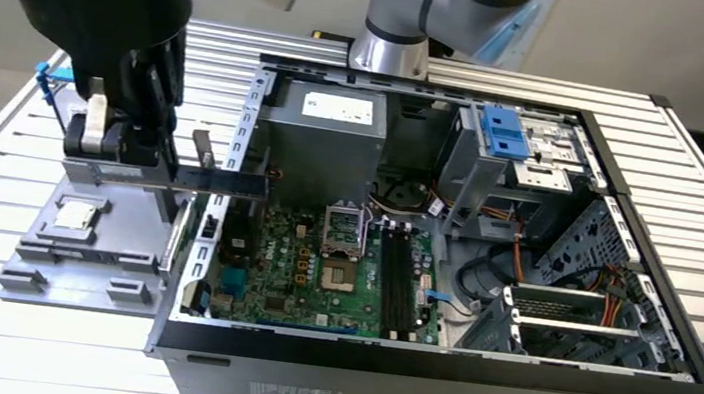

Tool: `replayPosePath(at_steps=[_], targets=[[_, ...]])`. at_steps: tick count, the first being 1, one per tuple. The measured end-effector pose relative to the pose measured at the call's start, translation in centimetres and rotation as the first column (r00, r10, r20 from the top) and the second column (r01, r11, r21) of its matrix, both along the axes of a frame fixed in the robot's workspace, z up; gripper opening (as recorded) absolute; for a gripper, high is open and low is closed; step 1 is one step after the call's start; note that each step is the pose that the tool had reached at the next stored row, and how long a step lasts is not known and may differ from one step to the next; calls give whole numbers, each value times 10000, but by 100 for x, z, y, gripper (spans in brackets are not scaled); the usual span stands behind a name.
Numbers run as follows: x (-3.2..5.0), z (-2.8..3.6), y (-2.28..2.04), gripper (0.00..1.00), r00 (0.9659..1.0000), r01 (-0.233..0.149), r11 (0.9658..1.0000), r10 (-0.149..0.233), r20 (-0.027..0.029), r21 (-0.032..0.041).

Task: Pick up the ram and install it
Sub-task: 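Pick up the ram and move it above insertion slot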

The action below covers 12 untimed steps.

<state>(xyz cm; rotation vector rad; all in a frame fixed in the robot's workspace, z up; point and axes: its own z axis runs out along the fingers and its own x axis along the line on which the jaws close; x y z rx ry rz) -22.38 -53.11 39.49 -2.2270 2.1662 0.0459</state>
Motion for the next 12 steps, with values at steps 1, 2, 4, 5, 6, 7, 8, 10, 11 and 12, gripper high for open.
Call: replayPosePath(at_steps=[1,2,4,5,6,7,8,10,11,12], targets=[[17,-1,0,0,10000,0,10000,0,0,1],[34,-1,0,0,10000,-1,10000,1,0,1],[66,0,0,0,10000,0,10000,0,-1,1],[82,-1,0,0,10000,-1,10000,1,0,2],[98,0,0,0,10000,-1,10000,1,-1,0],[113,0,0,0,10000,-1,10000,1,-1,1],[128,0,0,0,10000,0,10000,0,-1,0],[158,-1,0,0,10000,0,10000,0,0,1],[173,0,0,0,10000,0,10000,0,-1,1],[192,0,0,0,10000,-1,10000,1,-1,0]])
